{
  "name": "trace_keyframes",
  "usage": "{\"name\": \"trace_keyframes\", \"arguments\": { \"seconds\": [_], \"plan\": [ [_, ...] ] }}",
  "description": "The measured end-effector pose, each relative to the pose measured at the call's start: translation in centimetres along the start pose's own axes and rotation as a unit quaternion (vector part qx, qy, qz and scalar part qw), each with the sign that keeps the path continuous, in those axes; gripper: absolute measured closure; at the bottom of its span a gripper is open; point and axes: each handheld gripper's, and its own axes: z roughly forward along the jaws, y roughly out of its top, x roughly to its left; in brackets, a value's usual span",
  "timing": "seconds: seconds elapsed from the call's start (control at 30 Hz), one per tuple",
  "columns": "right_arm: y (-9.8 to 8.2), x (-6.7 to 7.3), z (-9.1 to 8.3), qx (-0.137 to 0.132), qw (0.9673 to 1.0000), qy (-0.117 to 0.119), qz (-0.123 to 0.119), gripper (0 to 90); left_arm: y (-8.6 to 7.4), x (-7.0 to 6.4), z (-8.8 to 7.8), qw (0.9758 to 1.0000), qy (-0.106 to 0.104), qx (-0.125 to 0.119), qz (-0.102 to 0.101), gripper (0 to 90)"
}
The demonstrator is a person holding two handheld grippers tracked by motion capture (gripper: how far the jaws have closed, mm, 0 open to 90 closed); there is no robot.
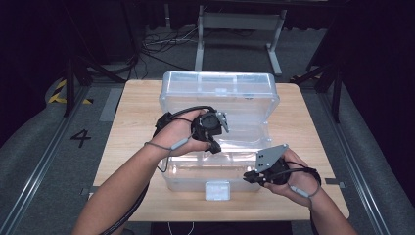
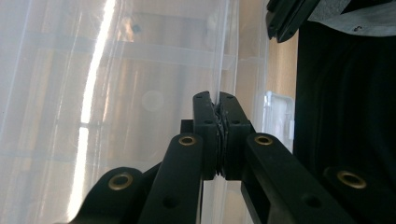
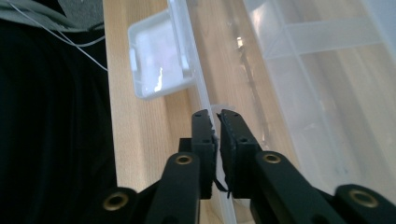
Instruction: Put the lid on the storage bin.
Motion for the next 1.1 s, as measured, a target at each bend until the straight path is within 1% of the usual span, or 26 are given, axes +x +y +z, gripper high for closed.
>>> {"name": "trace_keyframes", "arguments": {
  "seconds": [0.03, 0.07, 0.13, 0.2, 0.23, 0.3, 0.37, 0.43, 0.53, 0.57, 0.67, 0.7, 0.73, 0.77, 0.8, 0.9, 0.93, 1.0, 1.03, 1.07, 1.1],
  "plan": [
    [0.1, 0.0, -0.5, -0.008, 1.0, 0.001, -0.001, 87.3, 0.0, 0.0, 0.0, 1.0, 0.0, 0.0, 0.0, 87.8],
    [0.1, 0.0, -0.5, -0.008, 1.0, 0.001, -0.001, 87.3, 0.0, 0.0, 0.0, 1.0, 0.0, 0.0, 0.0, 87.8],
    [0.1, 0.0, -0.9, -0.018, 0.9998, -0.001, 0.0, 88.4, 0.0, 0.0, 0.0, 1.0, 0.001, 0.0, -0.001, 87.8],
    [0.2, 0.0, -1.5, -0.036, 0.9994, -0.002, 0.003, 90.0, 0.0, -0.1, 0.0, 1.0, 0.002, 0.0, -0.001, 87.8],
    [0.2, 0.0, -1.5, -0.036, 0.9994, -0.002, 0.003, 90.0, -0.1, -0.1, 0.0, 1.0, 0.002, 0.0, -0.002, 87.8],
    [0.2, -0.2, -1.9, -0.048, 0.9988, -0.004, 0.008, 90.0, -0.1, -0.2, 0.0, 1.0, 0.001, -0.001, -0.006, 87.7],
    [0.1, -0.3, -2.3, -0.062, 0.9979, -0.012, 0.016, 90.0, -0.1, -0.2, 0.1, 1.0, 0.002, -0.003, -0.006, 87.7],
    [0.0, -0.5, -2.8, -0.08, 0.9963, -0.017, 0.026, 90.0, -0.2, -0.2, 0.1, 1.0, 0.001, -0.004, -0.006, 87.7],
    [-0.3, -0.9, -3.6, -0.107, 0.993, -0.028, 0.041, 90.0, -0.2, -0.2, 0.1, 1.0, 0.001, -0.003, -0.007, 87.6],
    [-0.4, -1.1, -3.8, -0.12, 0.991, -0.032, 0.049, 90.0, -0.2, -0.3, 0.1, 1.0, 0.001, -0.003, -0.007, 87.6],
    [-0.7, -1.4, -4.5, -0.142, 0.9866, -0.042, 0.068, 90.0, -0.2, -0.3, 0.1, 1.0, 0.002, -0.003, -0.008, 87.6],
    [-0.8, -1.6, -4.6, -0.153, 0.9843, -0.045, 0.076, 90.0, -0.2, -0.3, 0.1, 1.0, 0.003, -0.004, -0.008, 87.6],
    [-0.8, -1.6, -4.6, -0.153, 0.9843, -0.045, 0.076, 90.0, -0.2, -0.3, 0.1, 1.0, 0.003, -0.004, -0.008, 87.5],
    [-1.1, -1.9, -4.9, -0.171, 0.9795, -0.051, 0.092, 90.0, -0.3, -0.4, 0.1, 0.9999, 0.004, -0.003, -0.009, 87.5],
    [-1.2, -2.0, -5.0, -0.179, 0.9772, -0.054, 0.1, 90.0, -0.3, -0.4, 0.1, 0.9999, 0.004, -0.003, -0.009, 87.5],
    [-1.7, -2.5, -5.5, -0.211, 0.9672, -0.067, 0.125, 90.0, -0.3, -0.5, 0.2, 0.9999, 0.005, -0.002, -0.01, 87.5],
    [-1.7, -2.5, -5.5, -0.211, 0.9672, -0.067, 0.125, 90.0, -0.3, -0.5, 0.2, 0.9999, 0.006, -0.004, -0.01, 87.5],
    [-2.1, -2.8, -5.8, -0.228, 0.9605, -0.079, 0.138, 90.0, -0.3, -0.6, 0.2, 0.9999, 0.006, -0.003, -0.009, 87.5],
    [-2.1, -2.8, -5.8, -0.228, 0.9605, -0.079, 0.138, 90.0, -0.3, -0.6, 0.2, 0.9999, 0.006, -0.003, -0.009, 87.5],
    [-2.4, -3.0, -6.1, -0.246, 0.9534, -0.092, 0.149, 90.0, -0.3, -0.6, 0.2, 0.9999, 0.006, -0.002, -0.008, 87.5],
    [-2.5, -3.1, -6.2, -0.254, 0.9499, -0.096, 0.154, 90.0, -0.3, -0.6, 0.2, 0.9999, 0.008, -0.002, -0.008, 87.5]
  ]
}}
